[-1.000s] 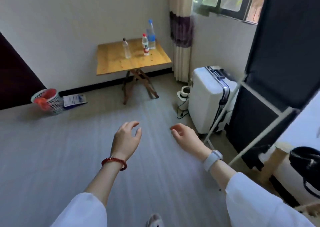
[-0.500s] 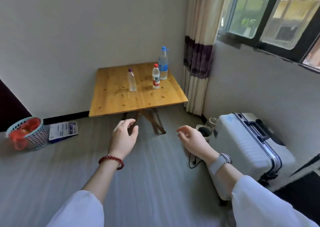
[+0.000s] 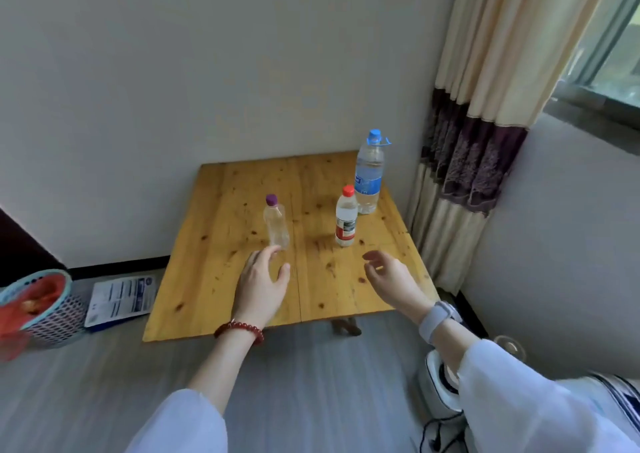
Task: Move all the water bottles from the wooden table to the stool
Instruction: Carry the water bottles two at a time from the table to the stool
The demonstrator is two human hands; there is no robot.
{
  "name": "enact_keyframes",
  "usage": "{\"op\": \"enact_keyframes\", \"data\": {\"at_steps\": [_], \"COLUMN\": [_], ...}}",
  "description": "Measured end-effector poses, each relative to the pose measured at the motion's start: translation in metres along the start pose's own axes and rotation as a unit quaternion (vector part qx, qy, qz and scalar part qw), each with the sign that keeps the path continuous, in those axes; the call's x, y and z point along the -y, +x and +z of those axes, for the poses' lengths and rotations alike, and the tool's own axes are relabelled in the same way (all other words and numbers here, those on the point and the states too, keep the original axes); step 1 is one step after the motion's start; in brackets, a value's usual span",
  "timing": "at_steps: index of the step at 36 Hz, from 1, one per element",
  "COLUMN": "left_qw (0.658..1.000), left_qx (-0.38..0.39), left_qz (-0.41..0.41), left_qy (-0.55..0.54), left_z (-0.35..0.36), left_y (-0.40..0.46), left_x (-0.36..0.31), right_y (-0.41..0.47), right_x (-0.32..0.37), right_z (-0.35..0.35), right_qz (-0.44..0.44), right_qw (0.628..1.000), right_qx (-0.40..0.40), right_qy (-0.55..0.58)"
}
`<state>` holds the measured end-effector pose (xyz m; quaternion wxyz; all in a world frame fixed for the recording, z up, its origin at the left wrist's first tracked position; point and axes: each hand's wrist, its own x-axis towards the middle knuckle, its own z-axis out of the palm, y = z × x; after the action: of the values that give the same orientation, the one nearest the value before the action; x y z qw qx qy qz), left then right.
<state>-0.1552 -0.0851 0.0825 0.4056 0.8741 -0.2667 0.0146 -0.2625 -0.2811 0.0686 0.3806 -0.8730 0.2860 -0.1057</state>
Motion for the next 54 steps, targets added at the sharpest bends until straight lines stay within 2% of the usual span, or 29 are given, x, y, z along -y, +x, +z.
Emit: {"op": "enact_keyframes", "data": {"at_steps": [3, 6, 13, 17, 20, 24, 26, 29, 33, 40, 45, 50, 54], "left_qw": [1.000, 0.999, 0.999, 0.997, 0.996, 0.993, 0.990, 0.983, 0.986, 0.973, 0.953, 0.918, 0.869], "left_qx": [0.000, 0.008, 0.016, 0.071, 0.091, 0.074, 0.055, 0.026, 0.040, 0.111, 0.155, 0.255, 0.359], "left_qz": [-0.027, -0.049, -0.013, -0.012, -0.023, -0.032, -0.052, -0.098, -0.068, 0.026, 0.056, 0.097, 0.165], "left_qy": [0.005, 0.011, 0.029, 0.030, 0.006, -0.083, -0.116, -0.152, -0.148, -0.200, -0.254, -0.286, -0.297], "left_z": [0.009, 0.022, 0.062, 0.089, 0.108, 0.127, 0.136, 0.147, 0.154, 0.148, 0.149, 0.158, 0.156], "left_y": [0.043, 0.091, 0.215, 0.268, 0.293, 0.303, 0.303, 0.301, 0.304, 0.310, 0.284, 0.201, 0.089], "left_x": [0.026, 0.053, 0.101, 0.133, 0.154, 0.172, 0.178, 0.181, 0.171, 0.114, 0.050, -0.013, -0.062], "right_y": [0.056, 0.109, 0.221, 0.271, 0.297, 0.309, 0.312, 0.318, 0.319, 0.265, 0.180, 0.055, -0.080], "right_x": [0.004, 0.005, 0.004, -0.005, -0.013, -0.024, -0.033, -0.040, -0.041, -0.046, -0.042, -0.038, -0.035], "right_z": [0.015, 0.031, 0.061, 0.079, 0.088, 0.103, 0.110, 0.115, 0.120, 0.098, 0.055, 0.010, -0.003], "right_qz": [-0.009, -0.027, -0.029, 0.008, 0.030, 0.102, 0.114, 0.136, 0.139, 0.144, 0.170, 0.212, 0.270], "right_qw": [1.000, 0.999, 0.991, 0.992, 0.992, 0.967, 0.962, 0.964, 0.963, 0.950, 0.927, 0.883, 0.841], "right_qx": [0.000, -0.033, -0.118, -0.091, -0.120, -0.192, -0.191, -0.145, -0.158, -0.218, -0.309, -0.409, -0.464], "right_qy": [-0.006, -0.012, -0.063, -0.082, -0.005, 0.133, 0.157, 0.174, 0.167, 0.169, 0.128, 0.093, 0.065]}}
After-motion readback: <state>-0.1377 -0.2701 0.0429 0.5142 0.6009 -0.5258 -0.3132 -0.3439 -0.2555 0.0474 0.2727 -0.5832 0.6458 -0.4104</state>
